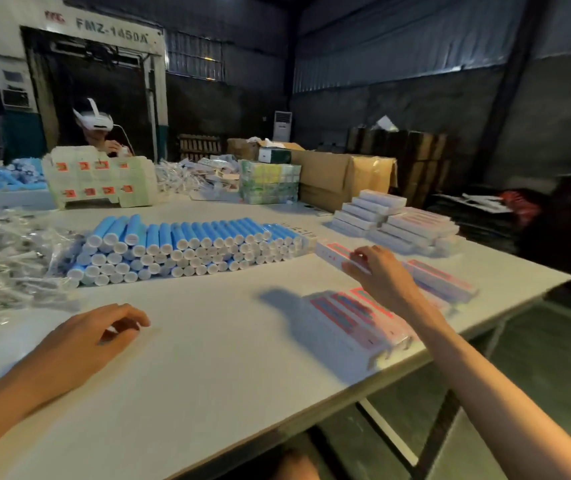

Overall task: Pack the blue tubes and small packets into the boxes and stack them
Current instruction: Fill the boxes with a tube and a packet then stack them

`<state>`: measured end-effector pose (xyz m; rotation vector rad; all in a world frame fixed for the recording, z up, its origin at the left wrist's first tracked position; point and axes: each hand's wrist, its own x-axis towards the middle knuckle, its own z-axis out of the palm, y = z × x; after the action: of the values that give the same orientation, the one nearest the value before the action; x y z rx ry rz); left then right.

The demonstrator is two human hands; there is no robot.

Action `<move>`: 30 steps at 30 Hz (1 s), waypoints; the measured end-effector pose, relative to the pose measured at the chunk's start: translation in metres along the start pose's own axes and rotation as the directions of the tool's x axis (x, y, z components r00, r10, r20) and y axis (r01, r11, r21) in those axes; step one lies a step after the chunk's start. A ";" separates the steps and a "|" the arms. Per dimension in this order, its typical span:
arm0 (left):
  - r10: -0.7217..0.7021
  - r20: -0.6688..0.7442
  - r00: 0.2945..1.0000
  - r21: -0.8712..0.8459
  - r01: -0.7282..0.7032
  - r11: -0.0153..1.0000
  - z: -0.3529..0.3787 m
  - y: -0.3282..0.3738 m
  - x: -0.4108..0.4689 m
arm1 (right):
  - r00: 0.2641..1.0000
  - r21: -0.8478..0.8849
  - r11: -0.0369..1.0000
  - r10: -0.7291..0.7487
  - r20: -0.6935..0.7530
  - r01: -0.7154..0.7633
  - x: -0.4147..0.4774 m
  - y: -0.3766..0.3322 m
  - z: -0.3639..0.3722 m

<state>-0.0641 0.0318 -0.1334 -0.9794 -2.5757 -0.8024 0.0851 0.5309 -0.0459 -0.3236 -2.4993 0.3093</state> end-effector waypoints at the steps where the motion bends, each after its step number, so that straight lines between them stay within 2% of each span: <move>1: 0.017 0.004 1.000 0.029 -0.017 0.999 0.005 -0.010 0.002 | 0.999 -0.056 0.998 0.024 -0.023 -0.026 -0.005 0.019 -0.004; 7: 0.058 0.025 0.998 0.085 -0.060 0.995 0.028 -0.067 0.011 | 0.988 -0.309 0.938 0.152 -0.032 -0.155 -0.022 0.092 -0.018; 12: 0.066 0.038 0.997 0.058 -0.068 0.996 0.030 -0.075 0.011 | 0.989 -0.463 0.875 0.144 -0.029 -0.141 -0.026 0.117 -0.021; 17: 0.008 0.038 0.999 0.071 -0.011 0.997 0.026 -0.058 0.007 | 0.983 -0.448 0.879 0.184 -0.005 -0.167 -0.021 0.125 -0.020; 25: 0.025 0.038 0.999 0.049 -0.027 0.998 0.017 -0.036 0.004 | 0.983 -0.491 0.855 0.184 -0.016 -0.168 -0.018 0.125 -0.019; 27: 0.029 0.040 0.999 0.045 -0.031 0.999 0.015 -0.032 0.004 | 0.982 -0.459 0.870 0.186 -0.031 -0.179 -0.018 0.118 -0.020; 30: 0.044 0.052 0.998 0.039 -0.046 0.998 0.013 -0.024 0.002 | 0.986 -0.316 0.937 0.116 -0.116 -0.147 -0.012 0.085 -0.018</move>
<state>-0.0828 0.0257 -0.1523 -1.0550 -2.5923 -0.7196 0.1188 0.6099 -0.0624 -0.6256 -2.4333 -0.0688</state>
